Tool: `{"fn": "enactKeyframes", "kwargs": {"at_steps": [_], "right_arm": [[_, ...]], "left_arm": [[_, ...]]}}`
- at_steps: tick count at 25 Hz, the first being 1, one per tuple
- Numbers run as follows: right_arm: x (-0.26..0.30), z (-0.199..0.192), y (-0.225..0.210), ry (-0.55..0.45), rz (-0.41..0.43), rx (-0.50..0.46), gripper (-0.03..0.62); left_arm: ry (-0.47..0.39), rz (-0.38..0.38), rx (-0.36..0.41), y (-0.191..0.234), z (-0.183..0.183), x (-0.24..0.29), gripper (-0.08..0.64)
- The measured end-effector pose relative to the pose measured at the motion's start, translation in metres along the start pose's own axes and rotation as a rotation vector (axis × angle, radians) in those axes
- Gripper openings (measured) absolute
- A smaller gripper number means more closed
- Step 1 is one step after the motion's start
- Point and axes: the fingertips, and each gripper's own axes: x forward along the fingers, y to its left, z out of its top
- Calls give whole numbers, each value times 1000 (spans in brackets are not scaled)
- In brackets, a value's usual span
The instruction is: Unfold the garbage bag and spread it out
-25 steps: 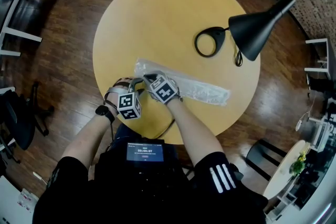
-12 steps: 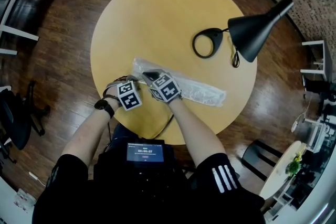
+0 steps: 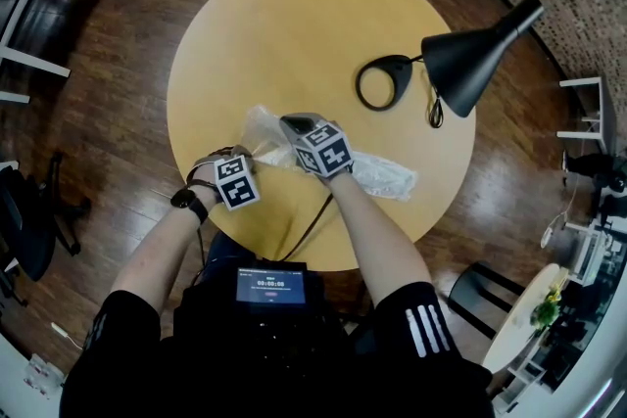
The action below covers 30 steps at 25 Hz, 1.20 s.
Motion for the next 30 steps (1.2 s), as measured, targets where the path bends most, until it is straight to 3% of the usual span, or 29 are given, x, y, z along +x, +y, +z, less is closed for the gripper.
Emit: {"fn": "enactKeyframes", "kwargs": {"at_steps": [4,16,24,30], "right_arm": [[1,8,-16,11,-31,-34,8],[39,23,-39,143,-90,-245,8],[68,1,-43,227,-93,-266,9],[66,1,-45,205,-85,-222,56]], "left_arm": [[44,-23,37,-13,-16,-2,179],[95,-47,33,-29,-52,-12,178],[81,-19,-9,-25,-56,-23,179],[79,-5,-23,-22,-59,-28,179]]}}
